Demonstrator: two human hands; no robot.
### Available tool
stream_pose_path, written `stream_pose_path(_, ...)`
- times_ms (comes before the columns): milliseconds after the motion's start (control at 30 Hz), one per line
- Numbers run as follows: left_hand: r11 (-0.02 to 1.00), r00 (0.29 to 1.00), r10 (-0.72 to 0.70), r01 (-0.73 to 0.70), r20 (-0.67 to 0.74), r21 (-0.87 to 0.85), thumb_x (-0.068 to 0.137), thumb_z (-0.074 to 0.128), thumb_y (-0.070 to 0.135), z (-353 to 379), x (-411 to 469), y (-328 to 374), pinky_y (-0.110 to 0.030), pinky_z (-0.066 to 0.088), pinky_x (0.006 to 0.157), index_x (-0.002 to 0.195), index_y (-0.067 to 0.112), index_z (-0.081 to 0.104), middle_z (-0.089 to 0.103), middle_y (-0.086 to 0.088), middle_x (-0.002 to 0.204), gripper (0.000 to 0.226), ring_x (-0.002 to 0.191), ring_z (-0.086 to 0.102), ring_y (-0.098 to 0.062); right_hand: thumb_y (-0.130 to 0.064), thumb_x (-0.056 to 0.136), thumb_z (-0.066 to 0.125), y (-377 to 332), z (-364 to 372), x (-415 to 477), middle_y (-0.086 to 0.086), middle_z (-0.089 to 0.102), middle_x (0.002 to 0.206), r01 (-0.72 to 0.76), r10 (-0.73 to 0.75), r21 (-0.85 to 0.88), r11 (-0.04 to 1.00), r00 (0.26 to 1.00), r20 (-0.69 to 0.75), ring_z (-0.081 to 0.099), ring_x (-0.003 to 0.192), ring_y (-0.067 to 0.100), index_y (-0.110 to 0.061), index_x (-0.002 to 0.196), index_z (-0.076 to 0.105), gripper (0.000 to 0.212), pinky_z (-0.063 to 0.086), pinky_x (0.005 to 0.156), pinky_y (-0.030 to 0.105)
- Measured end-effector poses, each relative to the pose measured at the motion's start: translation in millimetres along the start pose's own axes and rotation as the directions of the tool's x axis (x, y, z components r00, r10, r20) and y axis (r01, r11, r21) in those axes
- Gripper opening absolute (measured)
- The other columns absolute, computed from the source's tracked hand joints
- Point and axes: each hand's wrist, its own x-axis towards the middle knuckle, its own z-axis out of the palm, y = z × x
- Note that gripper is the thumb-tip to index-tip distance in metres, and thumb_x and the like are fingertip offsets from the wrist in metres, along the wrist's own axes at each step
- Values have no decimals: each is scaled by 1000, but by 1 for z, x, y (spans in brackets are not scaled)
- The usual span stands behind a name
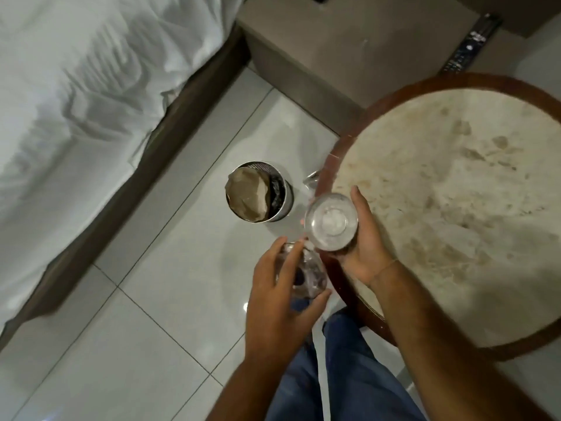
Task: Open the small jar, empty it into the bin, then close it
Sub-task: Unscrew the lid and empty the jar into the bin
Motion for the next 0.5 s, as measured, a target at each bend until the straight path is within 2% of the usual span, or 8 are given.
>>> stream_pose_path(33,999,999,-40,40,-5,6,86,77,64,-6,-2,-14,-23,42,112,163,47,30,29,12,171,92,154,29,-5,-74,99,46,0,20,8,19,77,124,58,-60,-86,995,998,-20,79,98,30,-17,140,69,74,62,82,40)
stream_pose_path(100,993,993,-116,117,-24,4,85,82,61,-16,-8,-43,-14,35,109,162,56,22,25,19,172,97,152,24,4,-66,101,51,2,61,28,11,79,115,143,-164,-252,957,985,-62,79,102,29,-24,133,65,55,64,88,46)
stream_pose_path(167,985,983,-173,173,-56,-14,85,84,58,-24,-14,-66,-22,42,112,163,55,22,25,20,172,100,153,26,2,-62,97,60,9,98,52,-1,75,113,257,-310,-441,860,950,-50,76,110,28,-37,116,66,32,62,99,51)
stream_pose_path(233,975,971,-223,220,-87,-40,85,84,57,-29,-18,-81,-33,48,114,164,53,24,26,19,172,99,155,29,-3,-68,88,65,20,125,74,-6,74,121,390,-440,-647,655,893,93,71,117,20,-40,117,66,40,59,105,46)
stream_pose_path(300,958,953,-282,274,-110,-78,86,83,58,-33,-22,-94,-36,49,115,164,53,24,24,21,172,98,156,29,-4,-69,86,68,38,149,97,-4,70,134,456,-471,-780,429,850,237,65,125,19,-36,132,62,56,58,106,41)
stream_pose_path(400,939,932,-336,319,-138,-132,87,81,57,-33,-25,-104,-36,49,116,164,52,25,23,21,172,95,156,28,-4,-64,85,76,54,164,132,4,61,147,430,-421,-887,167,845,330,58,134,28,-30,144,56,71,54,110,46)
stream_pose_path(500,911,903,-397,366,-163,-188,89,79,56,-30,-31,-117,-30,48,114,165,50,25,22,21,172,93,156,28,-5,-64,83,78,64,172,157,6,58,148,375,-418,-927,-5,842,343,58,135,31,-28,150,52,80,52,111,48)
